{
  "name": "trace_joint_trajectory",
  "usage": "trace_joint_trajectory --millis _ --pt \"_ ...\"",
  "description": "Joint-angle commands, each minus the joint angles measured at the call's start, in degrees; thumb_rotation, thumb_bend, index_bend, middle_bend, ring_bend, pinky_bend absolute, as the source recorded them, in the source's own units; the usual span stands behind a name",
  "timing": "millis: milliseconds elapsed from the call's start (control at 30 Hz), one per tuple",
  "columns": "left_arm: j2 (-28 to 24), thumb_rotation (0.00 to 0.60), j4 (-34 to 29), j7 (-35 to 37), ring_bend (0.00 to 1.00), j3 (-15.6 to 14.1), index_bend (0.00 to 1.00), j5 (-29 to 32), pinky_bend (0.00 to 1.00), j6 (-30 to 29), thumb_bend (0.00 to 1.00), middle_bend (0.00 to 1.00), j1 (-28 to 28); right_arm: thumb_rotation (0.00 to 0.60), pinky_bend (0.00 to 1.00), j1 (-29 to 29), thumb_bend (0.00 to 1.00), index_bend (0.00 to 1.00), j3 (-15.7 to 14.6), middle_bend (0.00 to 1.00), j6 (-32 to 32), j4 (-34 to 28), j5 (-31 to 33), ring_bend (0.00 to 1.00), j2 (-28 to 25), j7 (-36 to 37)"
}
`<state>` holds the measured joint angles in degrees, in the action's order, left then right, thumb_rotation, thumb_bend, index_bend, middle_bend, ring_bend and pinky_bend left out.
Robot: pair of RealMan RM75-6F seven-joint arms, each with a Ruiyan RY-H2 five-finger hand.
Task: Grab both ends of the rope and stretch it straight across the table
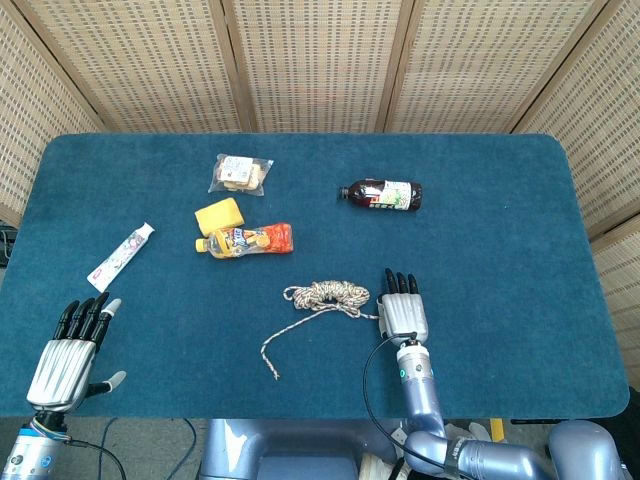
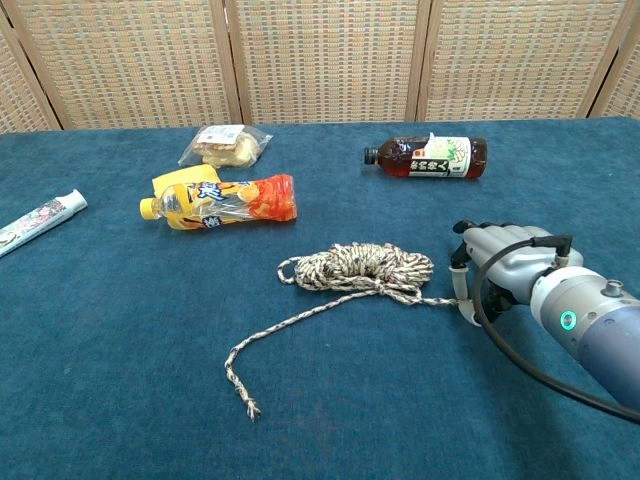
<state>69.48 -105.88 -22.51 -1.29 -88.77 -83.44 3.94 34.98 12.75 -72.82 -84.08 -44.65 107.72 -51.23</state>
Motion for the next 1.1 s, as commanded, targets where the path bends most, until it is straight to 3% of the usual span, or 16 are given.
trace_joint_trajectory --millis 33,200,333,400,600,833,1100 --pt "0.8 0.600 1.8 2.1 0.00 -0.5 0.00 -4.8 0.00 -0.9 0.00 0.00 0.8 0.600 0.00 0.1 0.43 0.68 -0.3 0.00 0.0 -0.3 -0.6 0.00 -0.2 0.3" --pt "2.7 0.600 9.6 4.1 0.00 -1.5 0.02 -16.9 0.00 -1.0 0.02 0.00 4.7 0.600 0.00 0.3 0.43 0.68 -1.1 0.00 -0.1 -0.8 -1.7 0.00 -0.7 -0.2" --pt "4.5 0.600 19.6 10.9 0.00 -2.0 0.21 -31.9 0.00 0.9 0.04 0.00 14.3 0.600 0.00 0.8 0.43 0.69 -1.5 0.00 -0.7 -1.7 -2.6 0.00 -1.2 -1.5" --pt "5.4 0.600 24.6 15.3 0.00 -2.1 0.28 -35.3 0.00 0.9 0.07 0.00 17.9 0.600 0.00 0.9 0.43 0.69 -1.4 0.00 -1.0 -2.2 -2.8 0.00 -1.4 -2.0" --pt "7.4 0.600 30.0 19.6 0.00 -2.1 0.38 -36.8 0.00 5.1 0.16 0.00 24.3 0.600 0.00 1.4 0.43 0.69 -0.8 0.00 -1.1 -2.7 -2.2 0.00 -1.7 -2.8" --pt "9.5 0.600 33.8 17.0 0.00 -2.0 0.40 -38.5 0.00 9.6 0.19 0.00 30.1 0.600 0.00 1.7 0.43 0.70 -1.0 0.00 -0.8 -1.9 -1.7 0.00 -1.5 -3.0" --pt "13.2 0.600 36.3 16.6 0.00 -4.4 0.41 -38.5 0.00 14.6 0.20 0.00 34.2 0.600 0.00 1.9 0.43 0.70 -1.0 0.00 -0.6 -1.7 -1.4 0.00 -1.3 -2.9"
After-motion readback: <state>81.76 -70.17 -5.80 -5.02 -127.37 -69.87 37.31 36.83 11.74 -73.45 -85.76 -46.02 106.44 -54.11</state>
